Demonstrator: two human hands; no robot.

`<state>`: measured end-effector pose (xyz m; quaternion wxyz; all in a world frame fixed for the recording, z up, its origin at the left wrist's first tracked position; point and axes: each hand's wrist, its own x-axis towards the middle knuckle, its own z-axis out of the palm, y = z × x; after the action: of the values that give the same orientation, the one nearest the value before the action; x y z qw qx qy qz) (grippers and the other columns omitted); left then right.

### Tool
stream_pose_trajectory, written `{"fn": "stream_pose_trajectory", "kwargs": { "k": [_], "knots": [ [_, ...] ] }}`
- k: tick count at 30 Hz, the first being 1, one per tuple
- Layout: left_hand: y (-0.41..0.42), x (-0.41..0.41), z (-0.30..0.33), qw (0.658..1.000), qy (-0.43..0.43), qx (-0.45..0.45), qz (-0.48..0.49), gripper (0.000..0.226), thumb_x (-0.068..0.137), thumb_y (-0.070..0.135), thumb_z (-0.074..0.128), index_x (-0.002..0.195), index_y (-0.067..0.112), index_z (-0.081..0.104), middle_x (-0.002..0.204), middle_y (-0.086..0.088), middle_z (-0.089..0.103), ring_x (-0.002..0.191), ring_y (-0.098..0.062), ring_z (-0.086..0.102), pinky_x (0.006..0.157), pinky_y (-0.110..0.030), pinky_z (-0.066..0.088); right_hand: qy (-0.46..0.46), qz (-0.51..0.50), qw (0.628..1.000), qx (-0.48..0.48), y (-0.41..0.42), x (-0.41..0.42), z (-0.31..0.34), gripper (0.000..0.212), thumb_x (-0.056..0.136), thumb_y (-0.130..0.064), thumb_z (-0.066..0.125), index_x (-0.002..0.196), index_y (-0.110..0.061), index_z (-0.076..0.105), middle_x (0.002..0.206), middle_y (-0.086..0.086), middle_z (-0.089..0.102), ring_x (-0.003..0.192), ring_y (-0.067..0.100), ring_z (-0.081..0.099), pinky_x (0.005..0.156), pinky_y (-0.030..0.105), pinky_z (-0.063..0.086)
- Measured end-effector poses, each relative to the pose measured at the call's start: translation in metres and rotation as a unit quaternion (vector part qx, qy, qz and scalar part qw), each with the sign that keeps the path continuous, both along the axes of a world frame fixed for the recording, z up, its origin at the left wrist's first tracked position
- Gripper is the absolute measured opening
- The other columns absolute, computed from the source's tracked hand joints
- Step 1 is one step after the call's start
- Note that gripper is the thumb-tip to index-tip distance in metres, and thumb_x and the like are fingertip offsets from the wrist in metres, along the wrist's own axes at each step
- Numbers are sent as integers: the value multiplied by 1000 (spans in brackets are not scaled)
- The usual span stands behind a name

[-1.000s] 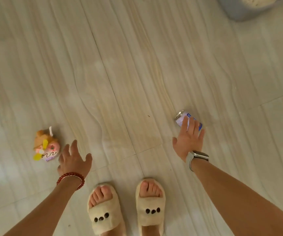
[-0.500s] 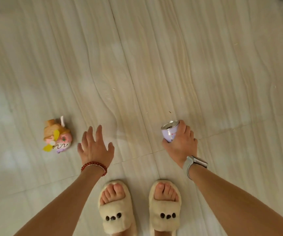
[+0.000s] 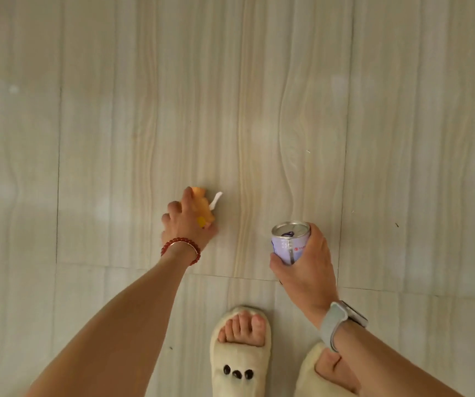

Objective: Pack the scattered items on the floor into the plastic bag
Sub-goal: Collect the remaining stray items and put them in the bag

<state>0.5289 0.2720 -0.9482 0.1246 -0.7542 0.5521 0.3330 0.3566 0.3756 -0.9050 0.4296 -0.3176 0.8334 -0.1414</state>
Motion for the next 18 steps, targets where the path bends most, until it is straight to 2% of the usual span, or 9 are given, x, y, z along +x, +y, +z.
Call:
{"fn": "stream_pose_trajectory", "kwargs": {
  "k": [5, 9, 14, 18],
  "knots": [
    [61, 5, 87, 986, 114, 56, 106, 89, 73, 30, 63, 142, 31, 6, 136, -9, 30, 121, -30, 35, 98, -41, 38, 16, 53, 997, 53, 16, -7, 81, 65, 68, -21, 71, 124, -10, 40, 119, 9, 51, 109, 29, 49, 90, 43, 46],
    [101, 30, 187, 968, 148, 59, 192, 87, 75, 34, 60, 142, 32, 5, 137, -8, 32, 121, -27, 39, 100, -39, 40, 10, 95, 994, 59, 12, 11, 172, 70, 68, -20, 73, 128, -8, 38, 122, 11, 50, 113, 30, 50, 95, 43, 44],
    [128, 81, 327, 947, 147, -14, 285, 85, 76, 34, 60, 143, 28, 8, 134, -10, 35, 118, -26, 42, 98, -37, 41, -19, 225, 974, 22, -13, 65, 297, 73, 68, -23, 73, 130, -11, 37, 123, 10, 51, 113, 29, 50, 94, 42, 45],
    [149, 132, 447, 905, 142, -110, 385, 84, 77, 27, 64, 143, 24, 12, 134, -14, 35, 120, -27, 41, 95, -31, 36, -38, 335, 941, -23, -25, 125, 405, 77, 69, -26, 71, 134, -11, 31, 129, 9, 48, 118, 29, 48, 97, 42, 43]
  ]
}}
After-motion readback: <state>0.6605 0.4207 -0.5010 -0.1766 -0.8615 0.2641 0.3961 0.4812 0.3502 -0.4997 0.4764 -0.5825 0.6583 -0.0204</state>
